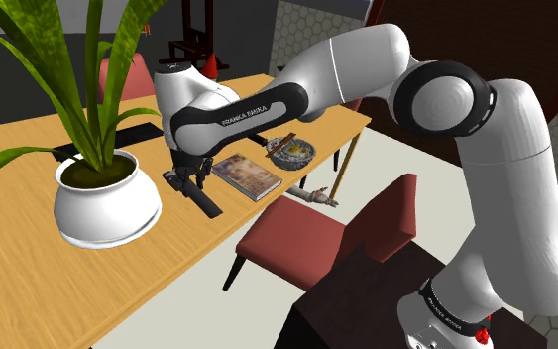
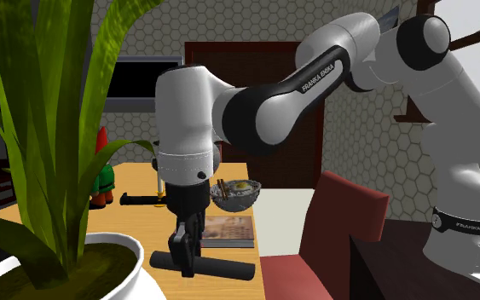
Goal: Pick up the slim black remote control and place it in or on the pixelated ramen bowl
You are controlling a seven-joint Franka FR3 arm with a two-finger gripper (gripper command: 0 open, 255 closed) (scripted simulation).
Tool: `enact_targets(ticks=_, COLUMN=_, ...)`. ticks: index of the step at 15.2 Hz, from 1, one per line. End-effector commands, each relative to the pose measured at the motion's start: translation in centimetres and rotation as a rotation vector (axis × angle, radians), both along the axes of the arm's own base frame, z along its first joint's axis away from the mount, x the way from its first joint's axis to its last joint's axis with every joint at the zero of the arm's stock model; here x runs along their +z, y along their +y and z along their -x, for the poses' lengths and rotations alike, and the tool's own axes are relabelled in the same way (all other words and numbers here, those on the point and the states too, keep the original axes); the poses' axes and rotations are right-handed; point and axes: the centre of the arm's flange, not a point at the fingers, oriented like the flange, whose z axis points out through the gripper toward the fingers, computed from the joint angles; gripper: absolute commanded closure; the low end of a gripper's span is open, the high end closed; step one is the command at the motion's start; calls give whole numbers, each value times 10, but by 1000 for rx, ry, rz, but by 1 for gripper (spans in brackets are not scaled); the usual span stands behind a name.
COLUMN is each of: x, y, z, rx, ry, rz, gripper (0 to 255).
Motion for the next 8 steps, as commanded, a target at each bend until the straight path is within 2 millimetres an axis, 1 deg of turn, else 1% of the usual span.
enact_targets(ticks=1, x=11, y=0, z=0, rx=0, ry=0, rz=0, gripper=255)
enact_targets(ticks=8, x=48, y=0, z=0, rx=0, ry=0, rz=0, gripper=255)
